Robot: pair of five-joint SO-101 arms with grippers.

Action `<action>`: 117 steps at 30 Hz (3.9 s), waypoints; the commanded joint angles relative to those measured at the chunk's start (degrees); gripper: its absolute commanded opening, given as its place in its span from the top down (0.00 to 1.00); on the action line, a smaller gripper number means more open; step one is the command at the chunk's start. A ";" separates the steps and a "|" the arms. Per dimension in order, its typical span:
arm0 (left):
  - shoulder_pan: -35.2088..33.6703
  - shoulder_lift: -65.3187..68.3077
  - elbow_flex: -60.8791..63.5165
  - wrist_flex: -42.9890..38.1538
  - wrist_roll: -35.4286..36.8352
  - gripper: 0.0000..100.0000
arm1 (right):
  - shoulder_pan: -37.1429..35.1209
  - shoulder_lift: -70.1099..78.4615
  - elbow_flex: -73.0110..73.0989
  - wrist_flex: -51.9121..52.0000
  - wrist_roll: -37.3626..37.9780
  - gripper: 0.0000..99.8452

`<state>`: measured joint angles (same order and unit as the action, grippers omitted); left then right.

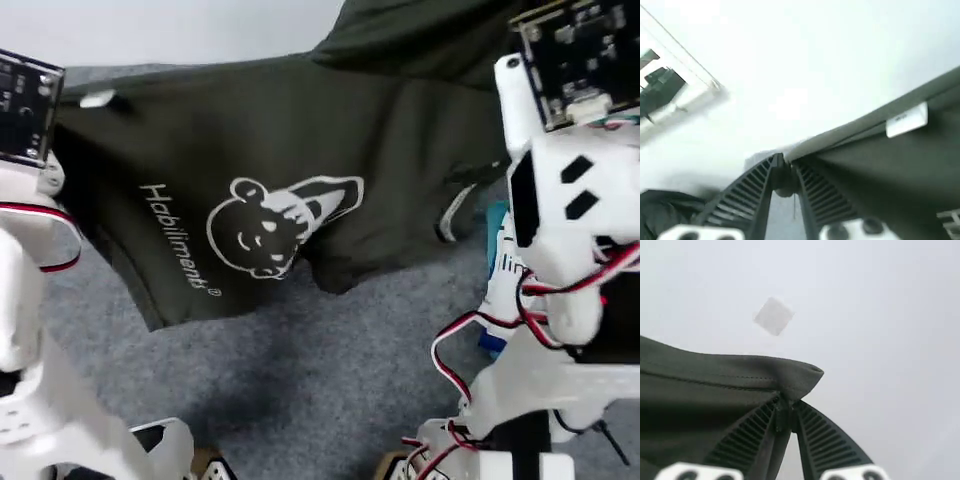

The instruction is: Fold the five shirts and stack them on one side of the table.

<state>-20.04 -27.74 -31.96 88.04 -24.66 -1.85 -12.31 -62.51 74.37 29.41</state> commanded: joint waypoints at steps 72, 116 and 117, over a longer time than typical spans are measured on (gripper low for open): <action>4.66 54.51 -6.37 -26.02 -16.35 1.00 | -4.79 29.58 41.49 -52.62 18.29 0.99; -1.67 54.33 15.25 12.48 -31.65 0.98 | -15.78 -6.11 69.63 25.10 -0.18 0.98; -1.76 54.15 15.25 12.57 -31.56 0.96 | -15.78 -6.73 70.07 25.45 -0.18 0.98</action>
<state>-21.36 27.82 -16.66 98.86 -56.04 -17.41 -14.86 6.95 99.78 29.85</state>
